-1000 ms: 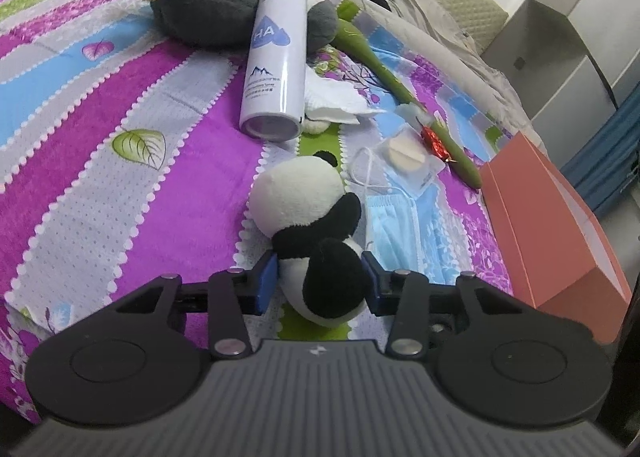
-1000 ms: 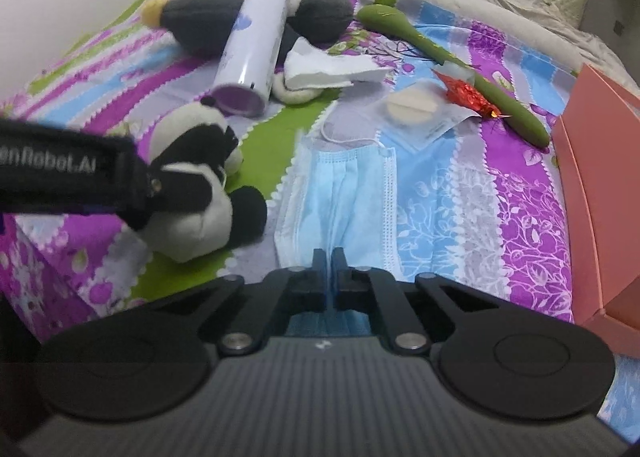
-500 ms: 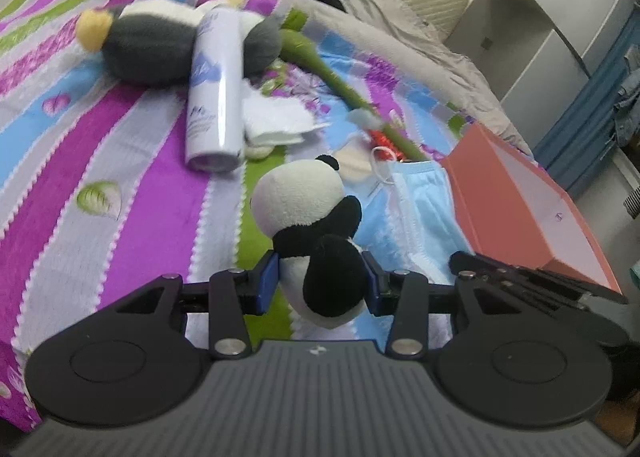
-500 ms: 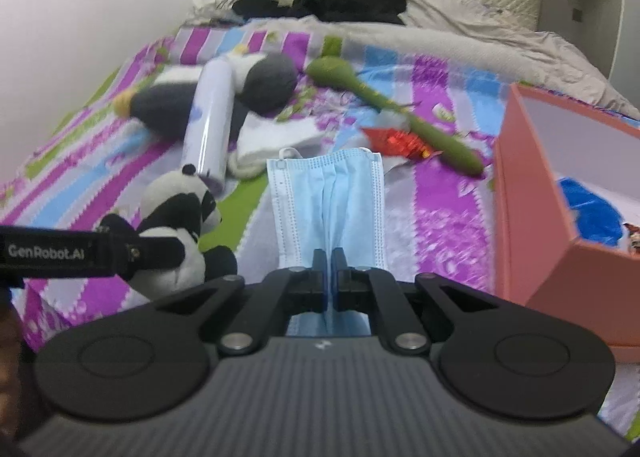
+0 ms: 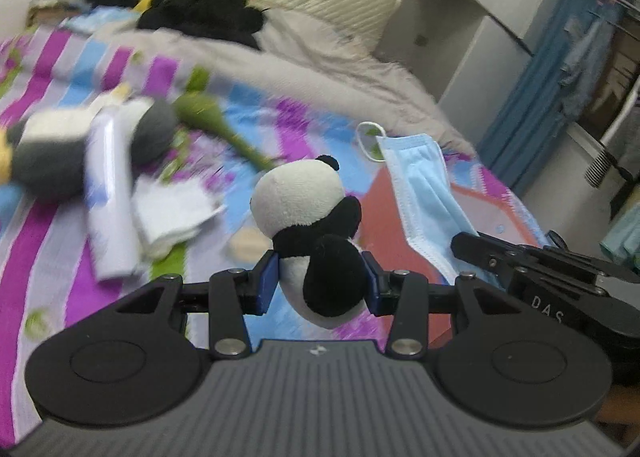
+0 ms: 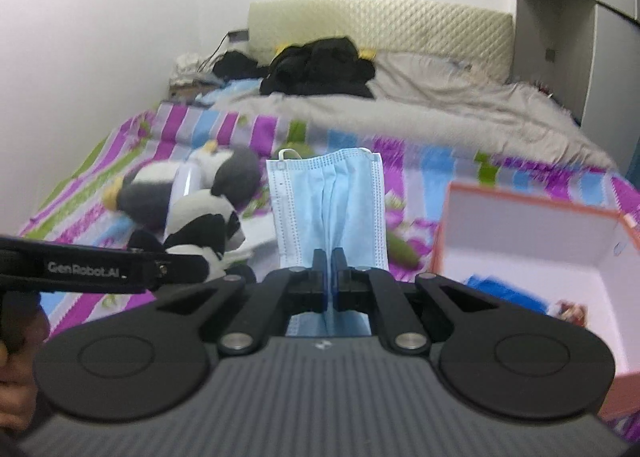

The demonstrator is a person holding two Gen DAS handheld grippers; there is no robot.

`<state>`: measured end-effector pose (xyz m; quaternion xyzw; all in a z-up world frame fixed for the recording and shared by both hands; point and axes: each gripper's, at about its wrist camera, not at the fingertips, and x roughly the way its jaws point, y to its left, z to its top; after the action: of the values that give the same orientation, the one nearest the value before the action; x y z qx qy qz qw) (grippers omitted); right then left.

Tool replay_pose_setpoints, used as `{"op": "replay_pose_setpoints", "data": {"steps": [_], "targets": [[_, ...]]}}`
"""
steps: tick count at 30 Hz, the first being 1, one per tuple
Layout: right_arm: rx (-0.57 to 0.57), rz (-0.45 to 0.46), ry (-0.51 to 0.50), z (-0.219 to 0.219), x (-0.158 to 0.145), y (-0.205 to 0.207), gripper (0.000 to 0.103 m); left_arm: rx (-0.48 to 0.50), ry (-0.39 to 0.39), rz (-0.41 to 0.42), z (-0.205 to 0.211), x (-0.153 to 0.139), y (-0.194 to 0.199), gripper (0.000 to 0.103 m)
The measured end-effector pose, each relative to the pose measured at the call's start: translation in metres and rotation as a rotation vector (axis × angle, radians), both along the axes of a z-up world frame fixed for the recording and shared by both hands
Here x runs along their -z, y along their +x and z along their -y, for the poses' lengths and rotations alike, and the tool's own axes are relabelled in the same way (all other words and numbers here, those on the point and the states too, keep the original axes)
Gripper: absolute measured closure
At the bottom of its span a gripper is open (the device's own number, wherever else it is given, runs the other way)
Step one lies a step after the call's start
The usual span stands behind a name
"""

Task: Organize soft objects
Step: 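Carry the panda plush with the left tool while the right tool carries the mask over the box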

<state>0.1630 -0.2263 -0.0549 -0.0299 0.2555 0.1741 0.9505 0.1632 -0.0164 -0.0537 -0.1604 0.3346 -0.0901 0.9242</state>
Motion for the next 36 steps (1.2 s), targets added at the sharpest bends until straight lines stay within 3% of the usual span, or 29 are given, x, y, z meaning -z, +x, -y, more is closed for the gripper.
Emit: {"op": "replay_pose_setpoints", "data": {"steps": [11, 17, 22, 27, 36], "targets": [[0.115, 0.073, -0.033, 0.076, -0.062, 0.021, 0.097, 0.146, 0.042, 0.095, 0.094, -0.075, 0.049, 0.054], [0.188, 0.014, -0.035, 0.13, -0.067, 0.043, 0.097, 0.23, 0.069, 0.086, 0.157, -0.088, 0.081, 0.054], [0.242, -0.102, -0.069, 0.169, -0.05, 0.068, 0.097, 0.322, 0.127, 0.049, 0.214, -0.082, 0.108, 0.054], [0.268, -0.233, -0.074, 0.195, -0.024, 0.089, 0.097, 0.371, 0.215, -0.017, 0.257, -0.058, 0.141, 0.054], [0.288, -0.434, -0.043, 0.23, 0.023, 0.122, 0.097, 0.45, 0.195, -0.182, 0.289, -0.013, 0.18, 0.054]]}}
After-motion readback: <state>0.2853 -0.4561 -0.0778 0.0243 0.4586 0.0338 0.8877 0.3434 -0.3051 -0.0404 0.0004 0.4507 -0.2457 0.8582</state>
